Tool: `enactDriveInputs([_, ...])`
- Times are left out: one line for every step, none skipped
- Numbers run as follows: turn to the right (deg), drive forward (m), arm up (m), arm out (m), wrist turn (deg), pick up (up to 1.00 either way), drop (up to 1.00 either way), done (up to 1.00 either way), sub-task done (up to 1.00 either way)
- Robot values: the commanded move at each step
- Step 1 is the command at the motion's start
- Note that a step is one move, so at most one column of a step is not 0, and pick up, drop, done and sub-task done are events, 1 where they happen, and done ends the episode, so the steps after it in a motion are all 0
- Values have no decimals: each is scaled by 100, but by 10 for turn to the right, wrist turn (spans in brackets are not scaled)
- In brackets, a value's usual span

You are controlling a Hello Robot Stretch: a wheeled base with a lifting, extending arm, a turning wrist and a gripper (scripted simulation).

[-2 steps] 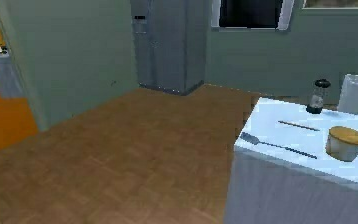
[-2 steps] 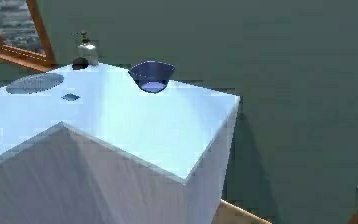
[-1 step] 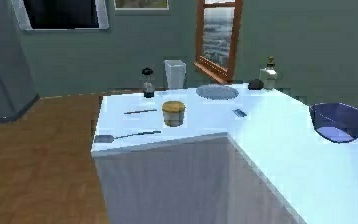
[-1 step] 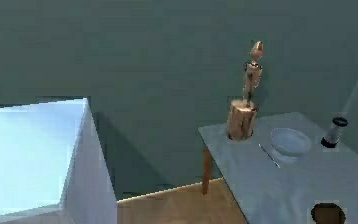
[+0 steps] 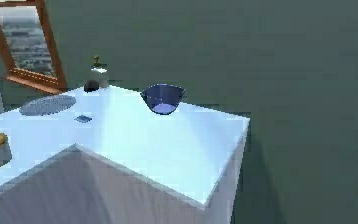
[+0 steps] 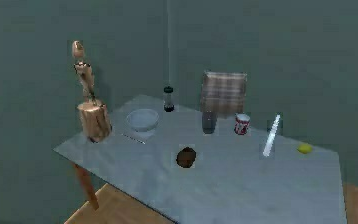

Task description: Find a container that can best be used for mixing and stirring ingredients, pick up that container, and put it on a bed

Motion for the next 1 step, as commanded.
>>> enactDriveInputs([420,0,0,0,0,0,0,0,0])
